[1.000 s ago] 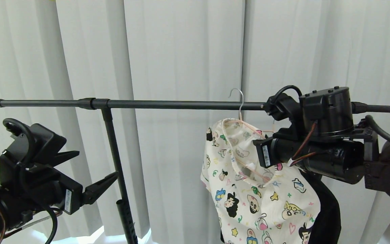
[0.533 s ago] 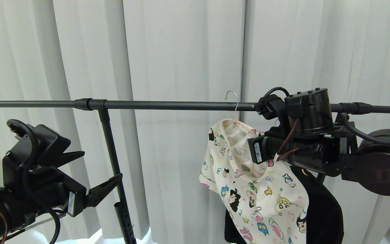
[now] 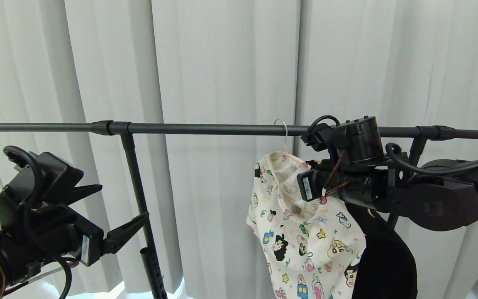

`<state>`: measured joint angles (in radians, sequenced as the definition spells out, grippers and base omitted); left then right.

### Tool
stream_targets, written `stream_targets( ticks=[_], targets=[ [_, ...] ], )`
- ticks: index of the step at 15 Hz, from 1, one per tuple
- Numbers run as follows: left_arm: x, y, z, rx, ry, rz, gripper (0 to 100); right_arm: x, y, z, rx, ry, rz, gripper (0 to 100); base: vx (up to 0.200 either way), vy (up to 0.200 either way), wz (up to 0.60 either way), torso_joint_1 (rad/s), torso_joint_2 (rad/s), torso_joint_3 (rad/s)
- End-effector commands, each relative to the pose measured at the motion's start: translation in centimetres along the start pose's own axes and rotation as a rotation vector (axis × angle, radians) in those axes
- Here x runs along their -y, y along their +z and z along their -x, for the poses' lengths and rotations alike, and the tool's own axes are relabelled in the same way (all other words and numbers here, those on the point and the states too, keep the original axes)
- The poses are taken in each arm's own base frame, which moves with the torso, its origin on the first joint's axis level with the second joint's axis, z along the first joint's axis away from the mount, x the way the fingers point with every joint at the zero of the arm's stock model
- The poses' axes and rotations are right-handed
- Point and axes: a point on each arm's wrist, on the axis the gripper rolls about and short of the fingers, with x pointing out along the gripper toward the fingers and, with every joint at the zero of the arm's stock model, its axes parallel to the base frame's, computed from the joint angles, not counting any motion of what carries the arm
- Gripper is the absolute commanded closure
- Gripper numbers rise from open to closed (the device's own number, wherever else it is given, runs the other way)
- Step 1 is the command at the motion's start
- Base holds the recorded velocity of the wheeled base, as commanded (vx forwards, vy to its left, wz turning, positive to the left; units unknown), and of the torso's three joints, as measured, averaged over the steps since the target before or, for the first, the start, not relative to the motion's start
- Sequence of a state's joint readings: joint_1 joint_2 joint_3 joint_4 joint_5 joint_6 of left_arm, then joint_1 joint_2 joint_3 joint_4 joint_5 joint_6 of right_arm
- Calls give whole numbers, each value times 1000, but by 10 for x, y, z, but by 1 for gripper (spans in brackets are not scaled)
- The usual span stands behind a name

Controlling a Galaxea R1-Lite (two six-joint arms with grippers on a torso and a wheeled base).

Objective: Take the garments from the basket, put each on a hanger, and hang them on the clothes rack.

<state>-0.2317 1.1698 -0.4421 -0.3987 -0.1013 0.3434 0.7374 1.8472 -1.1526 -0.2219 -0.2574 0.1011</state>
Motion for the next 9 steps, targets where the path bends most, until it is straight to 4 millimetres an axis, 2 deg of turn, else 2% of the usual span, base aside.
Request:
stream_targets(
  ticks=[1,4,5,7,9],
  targets=[
    [0,0,0,1,0,0,0,-1,-1,-2,-6,0,1,100,0,0,0,0,0,0],
    [0,0,0,2,1,1,0,0,-1,-1,-4,-3,-1,100,0,0,0,0,0,0],
    [0,0,0,2,1,0,0,1,0,0,-2,-5,-2,0,0,0,0,0,0,0],
    [0,0,0,2,1,1,0,1,2,4,7,-4,-6,0,0,0,0,0,0,0],
    [0,0,0,2,2,2,0,0,5,17,31,4,-10,0,0,0,0,0,0,0]
  ],
)
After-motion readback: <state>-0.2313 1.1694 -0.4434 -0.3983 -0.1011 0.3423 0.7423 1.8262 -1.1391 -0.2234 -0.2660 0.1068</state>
